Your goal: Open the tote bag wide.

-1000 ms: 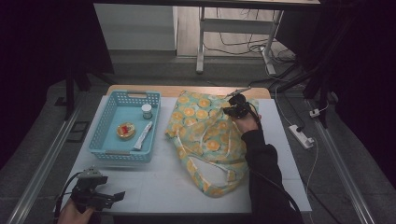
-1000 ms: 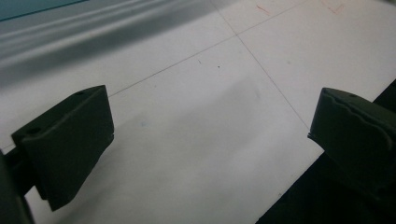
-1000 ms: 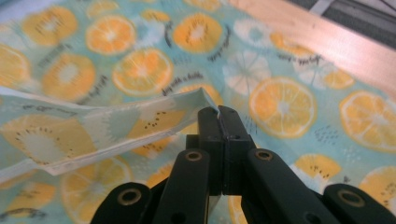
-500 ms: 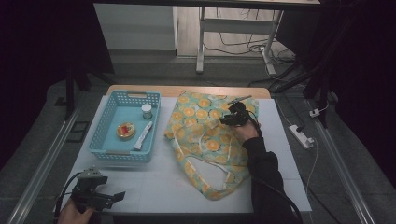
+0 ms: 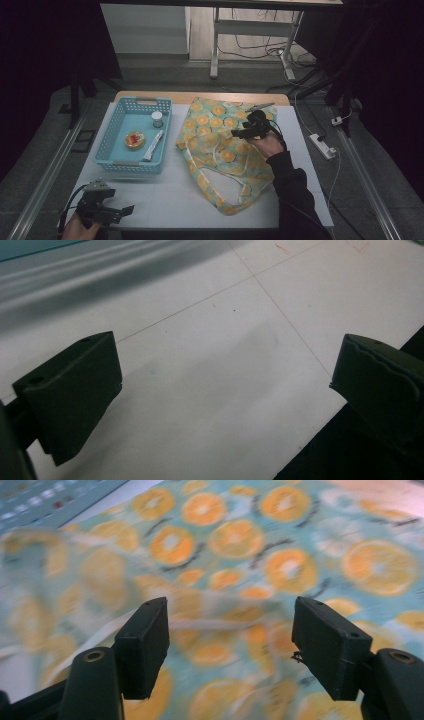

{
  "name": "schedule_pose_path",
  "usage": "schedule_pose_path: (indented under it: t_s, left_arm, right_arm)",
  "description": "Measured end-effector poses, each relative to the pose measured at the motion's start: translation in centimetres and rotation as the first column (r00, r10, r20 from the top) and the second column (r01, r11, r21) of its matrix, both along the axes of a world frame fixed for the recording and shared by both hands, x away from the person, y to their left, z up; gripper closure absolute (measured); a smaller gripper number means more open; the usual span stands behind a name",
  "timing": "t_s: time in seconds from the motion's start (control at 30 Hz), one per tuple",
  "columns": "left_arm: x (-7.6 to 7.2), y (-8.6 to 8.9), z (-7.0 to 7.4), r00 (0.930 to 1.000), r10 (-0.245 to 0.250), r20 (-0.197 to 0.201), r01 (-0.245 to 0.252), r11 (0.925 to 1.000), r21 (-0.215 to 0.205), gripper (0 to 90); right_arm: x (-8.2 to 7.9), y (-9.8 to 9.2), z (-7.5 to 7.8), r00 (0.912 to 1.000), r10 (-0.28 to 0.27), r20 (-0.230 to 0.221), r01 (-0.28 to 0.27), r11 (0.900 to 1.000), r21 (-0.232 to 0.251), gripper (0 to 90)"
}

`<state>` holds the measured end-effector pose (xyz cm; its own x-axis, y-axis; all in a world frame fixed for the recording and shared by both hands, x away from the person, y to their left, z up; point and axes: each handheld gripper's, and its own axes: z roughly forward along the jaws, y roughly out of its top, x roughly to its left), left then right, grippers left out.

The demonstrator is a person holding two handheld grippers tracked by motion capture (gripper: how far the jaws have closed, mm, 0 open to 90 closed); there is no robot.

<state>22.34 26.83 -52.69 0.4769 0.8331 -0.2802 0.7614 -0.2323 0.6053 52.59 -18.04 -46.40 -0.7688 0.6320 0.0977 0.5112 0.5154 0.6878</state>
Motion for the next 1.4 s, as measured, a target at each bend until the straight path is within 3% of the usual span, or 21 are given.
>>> schedule_pose_path:
  t_s: [0.07, 0.2, 0.33, 0.5, 0.8, 0.87, 1.0, 1.13, 1.2, 1.27, 1.4]
  left_arm:
    - [0.0, 0.0, 0.0, 1.0000, -0.001, 0.002, 0.001, 1.0000, 0.000, 0.0]
    - [0.0, 0.0, 0.0, 1.0000, -0.001, 0.001, 0.001, 1.0000, -0.001, 0.0]
    - [0.0, 0.0, 0.0, 1.0000, -0.003, 0.002, 0.003, 1.0000, 0.002, 0.0]
    - [0.0, 0.0, 0.0, 1.0000, -0.006, 0.001, 0.006, 1.0000, 0.004, 0.0]
    - [0.1, -0.2, 0.0, 0.9999, -0.010, 0.002, 0.010, 0.9999, 0.005, 0.0]
    - [0.1, -0.2, 0.0, 0.9999, -0.010, 0.003, 0.010, 0.9999, 0.006, 0.0]
    - [0.1, -0.2, 0.0, 0.9999, -0.011, 0.003, 0.011, 0.9999, 0.009, 0.0]
    - [0.1, -0.2, 0.0, 0.9999, -0.012, 0.003, 0.012, 0.9999, 0.009, 0.0]
    - [0.1, -0.2, 0.0, 0.9999, -0.016, 0.000, 0.016, 0.9998, 0.009, 0.0]
    - [0.1, -0.2, 0.0, 0.9999, -0.017, 0.000, 0.017, 0.9998, 0.010, 0.0]
    - [0.1, -0.3, 0.0, 0.9998, -0.018, -0.001, 0.018, 0.9997, 0.014, 0.0]
  right_arm:
    - [-0.7, 0.3, 0.2, 0.9995, 0.023, -0.021, -0.023, 1.000, 0.011, 23.5]
    - [-2.4, 0.8, 0.4, 0.9990, 0.044, 0.003, -0.044, 0.999, 0.021, 16.6]
    - [-3.5, 1.2, 0.0, 0.9975, 0.071, 0.007, -0.070, 0.997, -0.016, 10.8]
    - [-4.9, 1.3, -0.7, 0.9972, 0.074, 0.007, -0.074, 0.997, -0.025, 0.2]
    - [-7.5, 1.7, -2.4, 0.9961, 0.085, 0.020, -0.084, 0.994, -0.063, 0.0]
    - [-8.0, 1.9, -2.9, 0.9957, 0.079, 0.048, -0.075, 0.994, -0.081, 0.0]
    - [-8.5, 2.4, -3.7, 0.9949, 0.095, 0.034, -0.091, 0.990, -0.104, 0.0]
    - [-8.9, 3.0, -4.6, 0.9892, 0.147, 0.008, -0.144, 0.981, -0.130, 0.0]
    - [-9.2, 3.4, -5.0, 0.9871, 0.159, 0.017, -0.154, 0.974, -0.167, 0.0]
    - [-9.2, 3.5, -5.2, 0.9844, 0.175, 0.020, -0.168, 0.968, -0.185, 5.2]
    - [-8.9, 3.4, -5.4, 0.9849, 0.173, -0.003, -0.171, 0.969, -0.177, 16.4]
